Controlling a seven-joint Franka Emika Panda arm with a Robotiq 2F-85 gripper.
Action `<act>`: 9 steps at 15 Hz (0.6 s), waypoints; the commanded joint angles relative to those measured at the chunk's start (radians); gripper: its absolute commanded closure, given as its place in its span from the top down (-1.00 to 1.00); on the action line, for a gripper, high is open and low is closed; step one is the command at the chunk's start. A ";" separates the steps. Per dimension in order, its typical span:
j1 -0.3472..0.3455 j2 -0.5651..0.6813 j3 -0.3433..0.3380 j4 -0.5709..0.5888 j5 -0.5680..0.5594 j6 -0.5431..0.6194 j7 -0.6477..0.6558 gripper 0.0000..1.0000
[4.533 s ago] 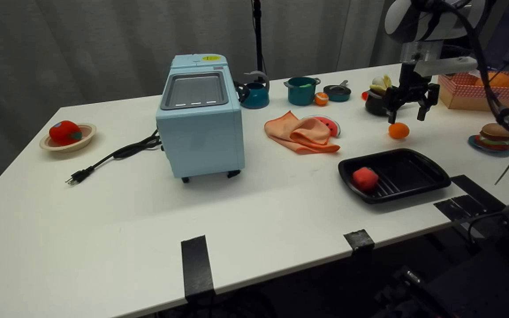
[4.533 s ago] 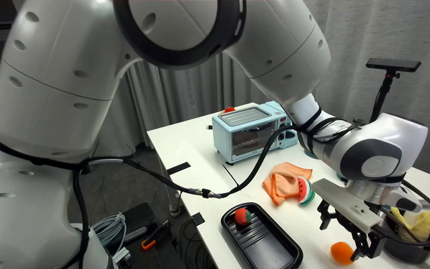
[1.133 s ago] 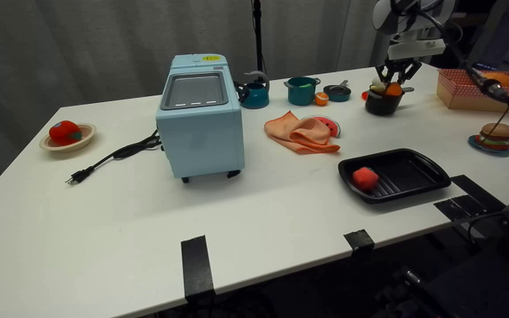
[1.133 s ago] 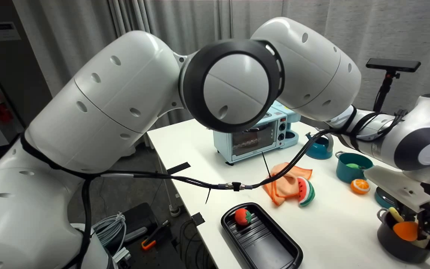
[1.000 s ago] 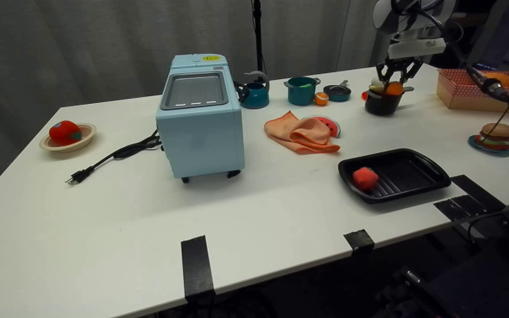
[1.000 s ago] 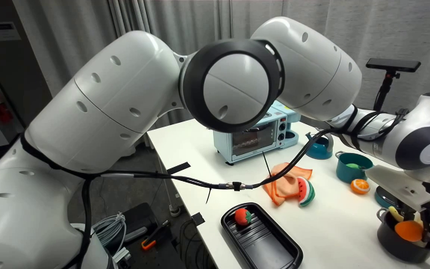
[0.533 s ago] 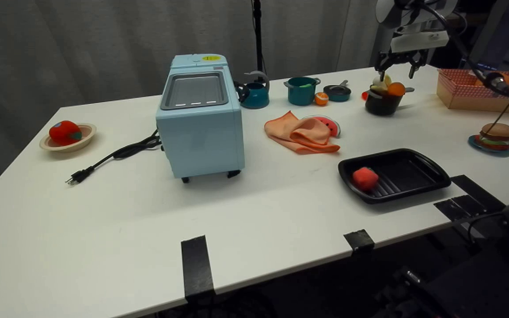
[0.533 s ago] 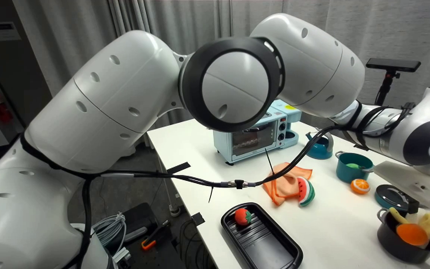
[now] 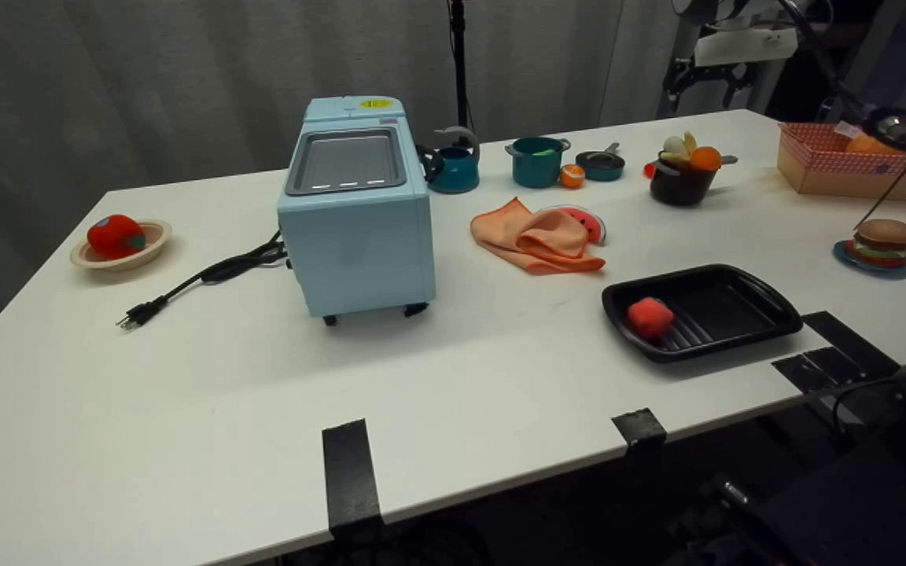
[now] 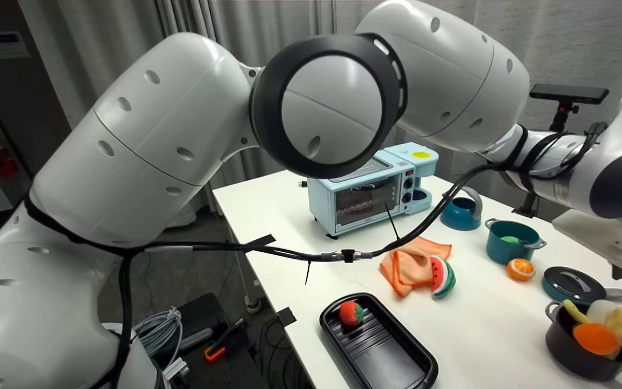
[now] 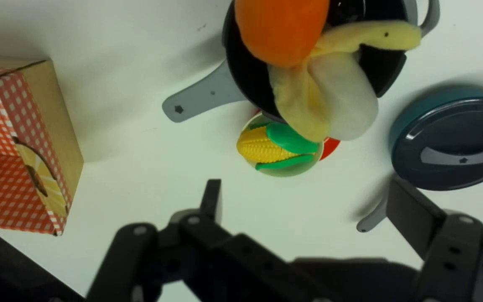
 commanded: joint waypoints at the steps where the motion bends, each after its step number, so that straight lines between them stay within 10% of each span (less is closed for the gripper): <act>1: -0.017 -0.063 0.060 -0.044 0.044 0.018 -0.053 1.00; 9: -0.057 -0.218 0.252 -0.242 0.159 -0.014 -0.274 1.00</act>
